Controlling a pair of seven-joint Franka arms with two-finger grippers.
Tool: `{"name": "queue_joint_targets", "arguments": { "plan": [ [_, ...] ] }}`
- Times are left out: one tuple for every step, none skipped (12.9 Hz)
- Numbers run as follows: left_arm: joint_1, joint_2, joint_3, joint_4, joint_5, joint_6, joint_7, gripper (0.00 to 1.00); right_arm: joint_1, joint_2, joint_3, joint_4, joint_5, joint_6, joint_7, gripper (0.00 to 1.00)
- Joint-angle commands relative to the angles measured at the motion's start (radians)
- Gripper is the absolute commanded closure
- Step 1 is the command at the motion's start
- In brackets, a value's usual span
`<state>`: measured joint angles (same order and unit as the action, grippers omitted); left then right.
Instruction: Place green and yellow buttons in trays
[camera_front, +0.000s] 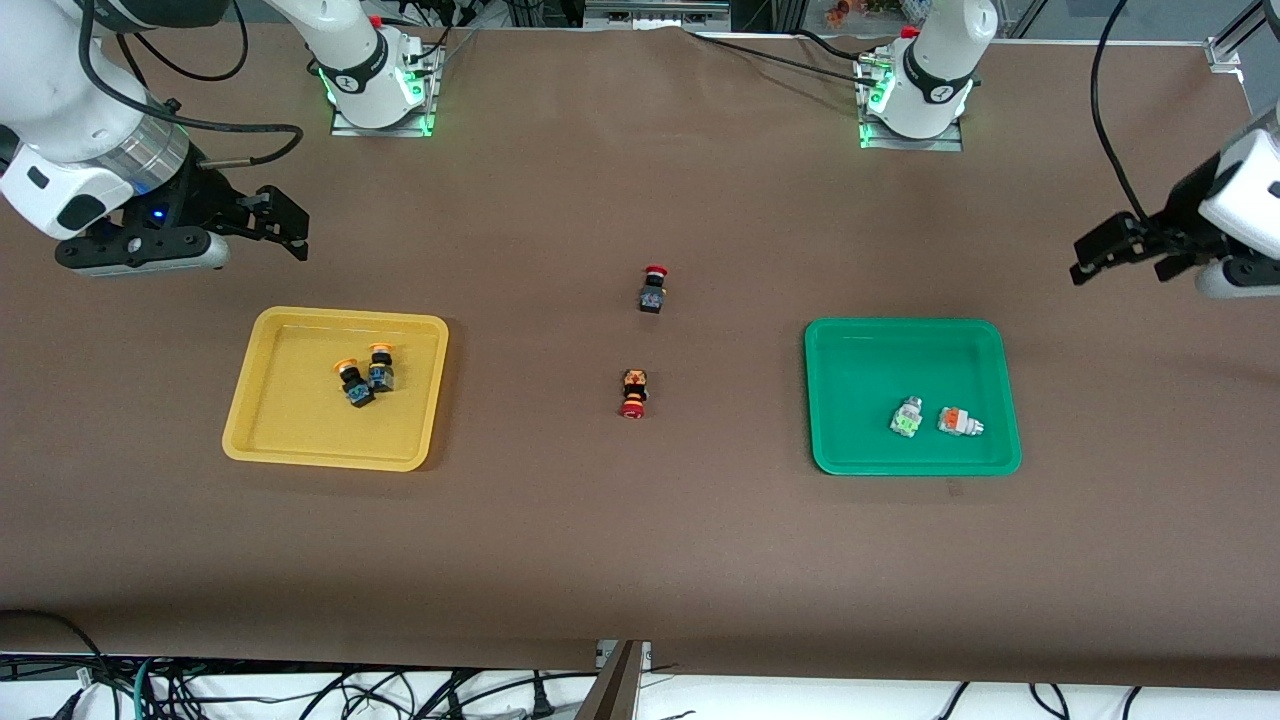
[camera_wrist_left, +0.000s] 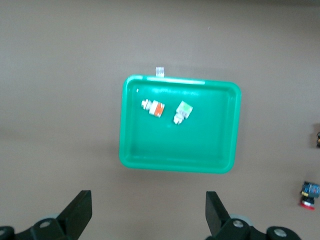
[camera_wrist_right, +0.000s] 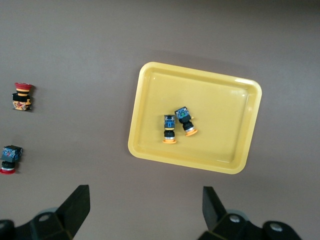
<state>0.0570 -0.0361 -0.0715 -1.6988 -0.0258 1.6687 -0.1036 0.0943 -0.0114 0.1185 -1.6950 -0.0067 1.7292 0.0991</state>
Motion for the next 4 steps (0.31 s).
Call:
{"name": "queue_joint_targets", "arguments": {
  "plan": [
    [-0.034,-0.042,0.013,-0.044,0.041,-0.032,0.002,0.00,0.002,0.016,0.010,0.044,-0.039,-0.037,-0.016,0.00],
    [-0.034,-0.041,0.013,-0.044,0.043,-0.038,0.002,0.00,0.007,0.021,0.010,0.044,-0.038,-0.049,-0.007,0.00],
    [-0.034,-0.039,0.013,-0.042,0.043,-0.038,0.002,0.00,0.007,0.022,0.010,0.044,-0.033,-0.050,-0.007,0.00],
    [-0.032,-0.034,0.013,-0.042,0.043,-0.041,0.002,0.00,0.007,0.022,0.010,0.046,-0.033,-0.050,-0.007,0.00]
  ]
}}
